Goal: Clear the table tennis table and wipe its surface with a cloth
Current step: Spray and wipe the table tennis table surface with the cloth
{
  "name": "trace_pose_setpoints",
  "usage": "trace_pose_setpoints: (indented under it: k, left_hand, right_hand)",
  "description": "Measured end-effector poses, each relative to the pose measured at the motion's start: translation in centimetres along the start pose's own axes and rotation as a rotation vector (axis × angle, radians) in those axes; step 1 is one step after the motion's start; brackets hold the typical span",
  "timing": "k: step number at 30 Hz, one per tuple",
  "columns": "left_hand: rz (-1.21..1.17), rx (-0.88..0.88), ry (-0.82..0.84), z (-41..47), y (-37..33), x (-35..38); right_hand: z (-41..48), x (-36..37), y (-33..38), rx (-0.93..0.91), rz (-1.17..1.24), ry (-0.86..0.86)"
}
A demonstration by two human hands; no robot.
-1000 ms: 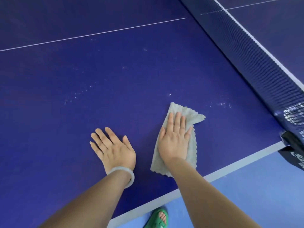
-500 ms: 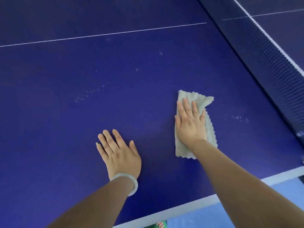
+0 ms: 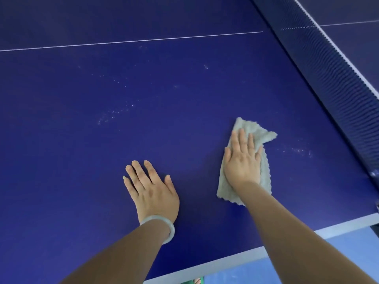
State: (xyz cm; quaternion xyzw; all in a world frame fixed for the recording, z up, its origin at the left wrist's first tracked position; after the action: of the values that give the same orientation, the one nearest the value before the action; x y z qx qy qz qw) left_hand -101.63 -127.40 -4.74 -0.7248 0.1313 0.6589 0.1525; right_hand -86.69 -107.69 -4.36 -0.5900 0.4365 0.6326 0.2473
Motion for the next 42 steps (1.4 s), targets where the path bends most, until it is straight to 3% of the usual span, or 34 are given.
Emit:
trace_pose_setpoints:
  k: [2, 6, 8, 13, 16, 27, 30, 33, 36, 42]
  left_hand:
    - [-0.007, 0.001, 0.000, 0.0, 0.1, 0.1]
    - [-0.055, -0.002, 0.001, 0.2, 0.1, 0.2]
    - [-0.063, -0.008, 0.012, 0.2, 0.1, 0.2]
    - [-0.075, -0.009, 0.064, 0.0, 0.0, -0.1]
    - [-0.116, -0.009, 0.049, 0.0, 0.3, -0.2]
    - [-0.419, -0.007, 0.077, 0.5, 1.0, -0.9]
    - [-0.555, 0.210, 0.140, 0.1, -2.8, -2.0]
    - [-0.478, 0.413, 0.141, -0.7, -9.7, -2.5]
    - [-0.344, 0.410, 0.233, -1.5, -14.9, -1.5]
    - [-0.113, 0.459, 0.134, -2.7, -16.1, 0.6]
  right_hand:
    - [-0.9, 0.3, 1.3, 0.090, 0.027, -0.037]
    - [-7.4, 1.7, 6.2, -0.326, -0.008, 0.056]
    - [-9.0, 1.3, 3.9, -0.407, -0.027, 0.096]
    - [-8.3, -0.9, -4.9, 0.059, 0.022, -0.018]
    - [-7.9, -0.9, -4.4, 0.152, 0.015, -0.014]
    - [-7.9, -1.1, -4.2, 0.156, 0.013, -0.008]
    - [-7.9, -1.0, -4.1, 0.153, 0.013, -0.017]
    - [-7.8, -0.9, -4.2, 0.161, 0.010, -0.005]
    - [-7.4, -1.1, -4.5, 0.144, 0.014, 0.008]
    - [-8.1, -2.7, -7.2, 0.020, 0.067, 0.029]
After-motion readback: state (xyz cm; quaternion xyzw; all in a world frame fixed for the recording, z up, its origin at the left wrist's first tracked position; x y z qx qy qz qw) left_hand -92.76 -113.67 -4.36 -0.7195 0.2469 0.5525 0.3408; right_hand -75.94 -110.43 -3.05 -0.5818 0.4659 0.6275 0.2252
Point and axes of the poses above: each hand's wrist, its own z-axis towards the middle knuckle, its own x-axis out of the palm, y = z × x, the point moved 5 cm from there along z, towards the middle knuckle, and after that the axes turned 11 degrees about -x, right-handed, at the moved point
